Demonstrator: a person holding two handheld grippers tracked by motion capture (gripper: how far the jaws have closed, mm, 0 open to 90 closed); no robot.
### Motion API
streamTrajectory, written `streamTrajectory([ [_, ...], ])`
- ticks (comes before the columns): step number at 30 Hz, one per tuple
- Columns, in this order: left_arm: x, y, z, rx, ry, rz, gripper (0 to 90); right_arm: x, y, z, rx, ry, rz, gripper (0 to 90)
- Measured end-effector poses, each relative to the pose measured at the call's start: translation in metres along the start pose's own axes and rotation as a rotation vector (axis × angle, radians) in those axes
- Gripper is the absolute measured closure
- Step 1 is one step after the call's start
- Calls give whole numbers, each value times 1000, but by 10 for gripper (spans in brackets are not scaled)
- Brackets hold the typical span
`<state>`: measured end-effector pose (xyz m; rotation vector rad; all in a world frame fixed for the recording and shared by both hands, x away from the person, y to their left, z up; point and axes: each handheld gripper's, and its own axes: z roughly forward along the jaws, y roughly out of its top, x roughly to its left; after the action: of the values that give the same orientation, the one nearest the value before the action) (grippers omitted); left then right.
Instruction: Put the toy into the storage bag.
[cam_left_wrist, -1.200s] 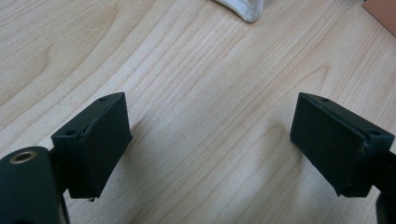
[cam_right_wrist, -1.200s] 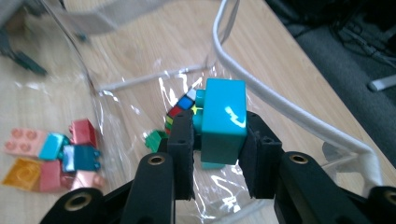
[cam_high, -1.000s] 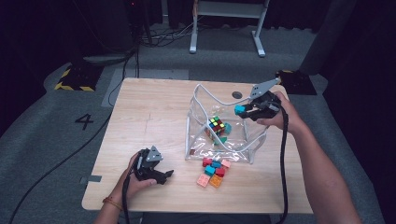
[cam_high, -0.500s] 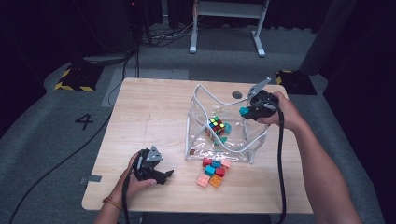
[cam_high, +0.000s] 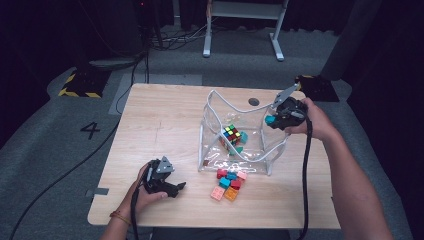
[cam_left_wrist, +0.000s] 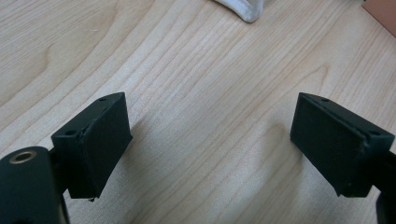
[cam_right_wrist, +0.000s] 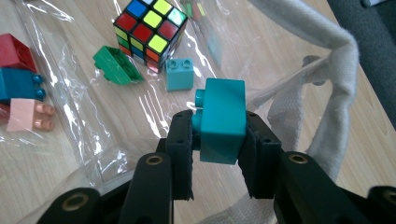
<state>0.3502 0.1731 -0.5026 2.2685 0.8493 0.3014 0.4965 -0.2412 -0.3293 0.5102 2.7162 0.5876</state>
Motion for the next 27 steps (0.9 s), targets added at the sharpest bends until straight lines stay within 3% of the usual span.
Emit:
streamTrajectory([
  [8,0,0,0,-1,-1,1,122,1,-4,-5,-49,10,3,612],
  [15,0,0,0,-1,-1,1,122,8,-7,-21,-162,4,17,522],
  [16,0,0,0,-2,1,0,122,11,-8,-26,-186,5,45,504],
  [18,0,0,0,-3,1,-1,122,14,-12,-32,-250,1,52,472],
  [24,0,0,0,0,-2,1,122,24,-25,-45,-340,-46,91,348],
  [27,0,0,0,0,-4,0,123,29,-33,-53,-385,-76,152,304],
])
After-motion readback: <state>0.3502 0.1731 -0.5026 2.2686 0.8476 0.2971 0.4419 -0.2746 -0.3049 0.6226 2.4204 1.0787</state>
